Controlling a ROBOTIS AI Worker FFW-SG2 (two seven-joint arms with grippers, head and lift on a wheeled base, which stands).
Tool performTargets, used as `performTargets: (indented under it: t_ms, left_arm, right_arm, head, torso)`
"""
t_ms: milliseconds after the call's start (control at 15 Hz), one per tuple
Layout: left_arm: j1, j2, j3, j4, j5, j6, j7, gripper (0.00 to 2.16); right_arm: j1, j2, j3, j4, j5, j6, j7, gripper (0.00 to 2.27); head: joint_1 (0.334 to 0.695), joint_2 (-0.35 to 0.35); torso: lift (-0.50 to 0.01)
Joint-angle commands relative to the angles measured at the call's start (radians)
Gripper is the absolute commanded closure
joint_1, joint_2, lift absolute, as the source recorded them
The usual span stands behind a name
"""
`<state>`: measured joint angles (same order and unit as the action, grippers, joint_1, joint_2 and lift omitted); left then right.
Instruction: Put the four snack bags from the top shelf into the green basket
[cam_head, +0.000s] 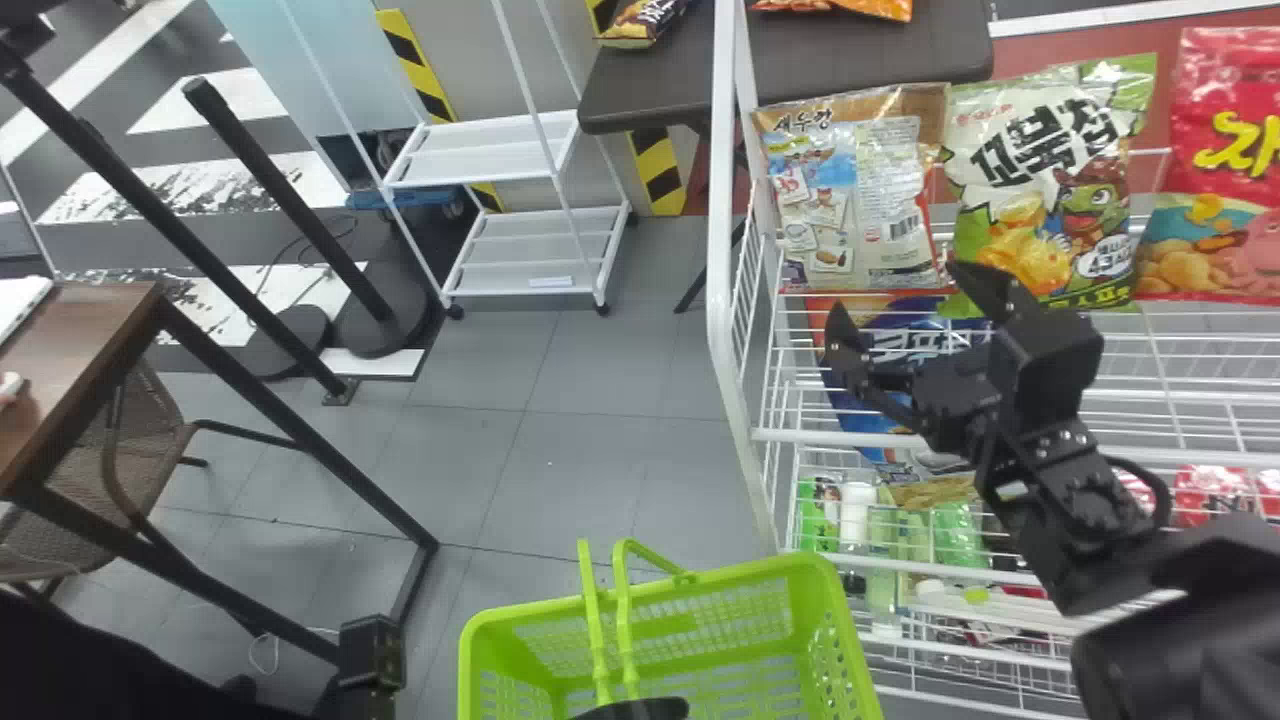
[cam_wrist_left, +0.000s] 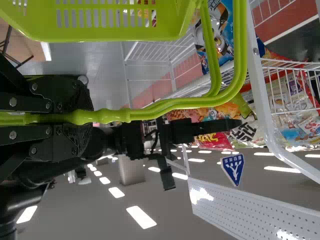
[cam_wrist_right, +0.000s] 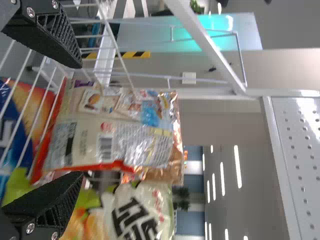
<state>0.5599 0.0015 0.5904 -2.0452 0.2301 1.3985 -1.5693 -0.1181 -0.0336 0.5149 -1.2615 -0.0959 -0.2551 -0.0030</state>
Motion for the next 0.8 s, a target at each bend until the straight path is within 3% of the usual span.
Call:
performTargets:
  t_ms: [0,200,467,600,733]
  left_arm:
    - [-0.002,-0.004,-0.015,0.000,-0.002,0.000,-0.011,1.89]
    - [-0.012,-0.004,-0.035,0.000,-0.011,0.000,-0.011,1.89]
    - [-0.031,-0.004,-0.060,0.003,-0.032,0.003,-0.011,1.89]
    - [-0.035,-0.004,-0.067,0.003,-0.037,0.003,-0.011,1.89]
    - [-0.040,-0.004,-0.070,0.010,-0.041,0.003,-0.011,1.89]
  right_arm:
    - [-0.087,0.034,0.001,0.116,-0.011,-0.012,0.009,0.03]
    - [-0.166,0.034,0.001,0.228,-0.056,-0.034,0.009,0.03]
    - [-0.241,0.034,-0.004,0.324,-0.090,-0.034,0.018,0.07]
    - [-0.281,0.034,-0.009,0.382,-0.108,-0.031,0.087,0.32]
    - [-0.298,0.034,-0.013,0.402,-0.126,-0.031,0.149,0.79]
  head:
    - [0.695,0.350]
    - [0.695,0.349]
    - [0.695,0.297]
    - [0.695,0.280]
    - [0.695,0.272]
  torso:
    - [0.000]
    - [0.000]
    - [0.000]
    - [0.000]
    - [0.000]
